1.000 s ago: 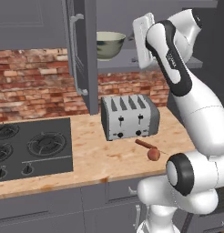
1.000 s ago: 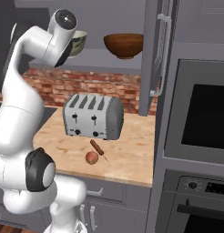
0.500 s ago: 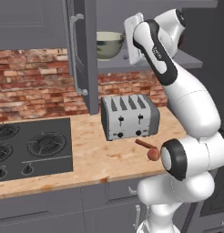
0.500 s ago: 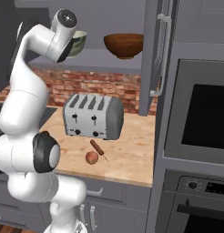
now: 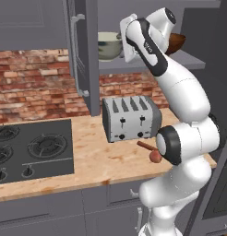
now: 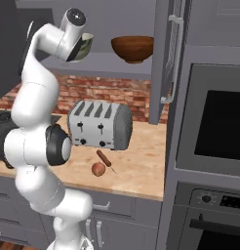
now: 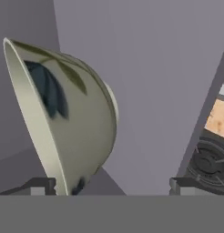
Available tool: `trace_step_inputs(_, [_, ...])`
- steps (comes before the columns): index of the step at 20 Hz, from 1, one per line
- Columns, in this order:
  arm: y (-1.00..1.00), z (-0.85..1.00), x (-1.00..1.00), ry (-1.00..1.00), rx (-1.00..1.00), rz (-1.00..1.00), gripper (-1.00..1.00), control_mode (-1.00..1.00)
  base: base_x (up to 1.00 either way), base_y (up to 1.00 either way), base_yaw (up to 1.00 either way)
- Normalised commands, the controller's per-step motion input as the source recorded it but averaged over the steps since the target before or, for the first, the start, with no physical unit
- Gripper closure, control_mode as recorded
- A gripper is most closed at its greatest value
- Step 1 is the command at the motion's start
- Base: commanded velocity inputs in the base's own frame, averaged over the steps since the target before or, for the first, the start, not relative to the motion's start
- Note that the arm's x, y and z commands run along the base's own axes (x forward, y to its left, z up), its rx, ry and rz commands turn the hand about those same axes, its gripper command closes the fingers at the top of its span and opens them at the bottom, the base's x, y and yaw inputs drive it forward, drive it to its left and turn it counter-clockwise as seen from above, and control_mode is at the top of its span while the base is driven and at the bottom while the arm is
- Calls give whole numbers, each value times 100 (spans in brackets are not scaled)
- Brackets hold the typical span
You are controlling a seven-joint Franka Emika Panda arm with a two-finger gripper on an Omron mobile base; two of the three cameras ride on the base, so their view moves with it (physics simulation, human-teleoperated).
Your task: Pick both bowls and place them on the counter. Then place the hot dog in one bowl and place the onion in the other bowl.
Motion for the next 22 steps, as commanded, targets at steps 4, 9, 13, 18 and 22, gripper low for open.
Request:
trace_step_inputs(4, [7, -1, 29, 10, 0, 0, -100, -100, 0, 0, 0])
trace_step_inputs(9, [2, 0, 25, 4, -1, 0, -100, -100, 0, 0, 0])
trace_step_inputs(13, [0, 0, 24, 2, 0, 0, -100, -100, 0, 0, 0])
trace_step_inputs(18, [7, -8, 18, 1, -2, 0, -100, -100, 0, 0, 0])
trace_step_inputs(22, [10, -11, 14, 0, -2, 0, -100, -100, 0, 0, 0])
